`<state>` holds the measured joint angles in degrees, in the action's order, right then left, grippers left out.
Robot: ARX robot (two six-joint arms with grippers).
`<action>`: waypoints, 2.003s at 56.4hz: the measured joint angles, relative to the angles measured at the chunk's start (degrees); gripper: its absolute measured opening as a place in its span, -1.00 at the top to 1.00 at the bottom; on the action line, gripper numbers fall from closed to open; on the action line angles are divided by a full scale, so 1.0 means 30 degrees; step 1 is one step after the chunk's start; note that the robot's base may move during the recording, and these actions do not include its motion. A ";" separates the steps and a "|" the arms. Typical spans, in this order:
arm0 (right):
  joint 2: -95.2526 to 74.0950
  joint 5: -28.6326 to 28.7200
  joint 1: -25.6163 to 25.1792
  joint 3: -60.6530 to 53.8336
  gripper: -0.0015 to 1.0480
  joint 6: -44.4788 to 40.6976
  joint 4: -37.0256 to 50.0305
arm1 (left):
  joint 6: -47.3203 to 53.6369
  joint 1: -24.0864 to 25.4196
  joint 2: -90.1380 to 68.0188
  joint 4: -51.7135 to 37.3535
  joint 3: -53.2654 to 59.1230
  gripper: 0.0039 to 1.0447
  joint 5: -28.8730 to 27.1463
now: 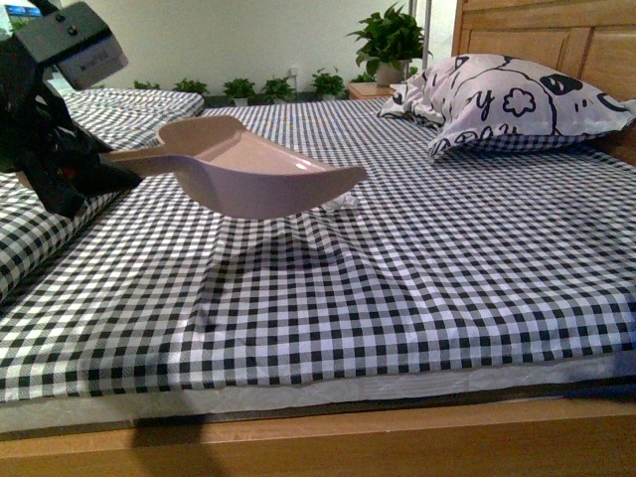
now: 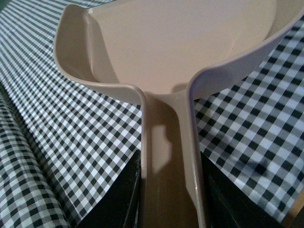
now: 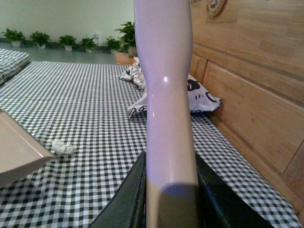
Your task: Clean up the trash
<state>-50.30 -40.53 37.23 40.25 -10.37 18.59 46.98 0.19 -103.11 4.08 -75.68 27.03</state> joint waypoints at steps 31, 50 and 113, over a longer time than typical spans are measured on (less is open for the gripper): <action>0.0000 0.0000 0.0000 0.0000 0.58 0.0000 0.0000 | 0.1545 0.1479 -0.5158 0.1676 -0.4962 0.45 0.2011; 0.0000 0.0000 0.0000 0.0000 0.58 0.0000 0.0000 | 0.2368 0.1668 -0.7847 0.3599 -0.8495 0.45 0.2106; 0.0000 0.0000 0.0000 0.0000 0.58 0.0000 0.0000 | 0.5180 0.0627 -1.2604 1.1642 -1.7974 0.45 0.1326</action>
<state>-50.30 -40.53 37.23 40.25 -10.37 18.59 62.52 2.07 -140.92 39.00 -129.60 31.00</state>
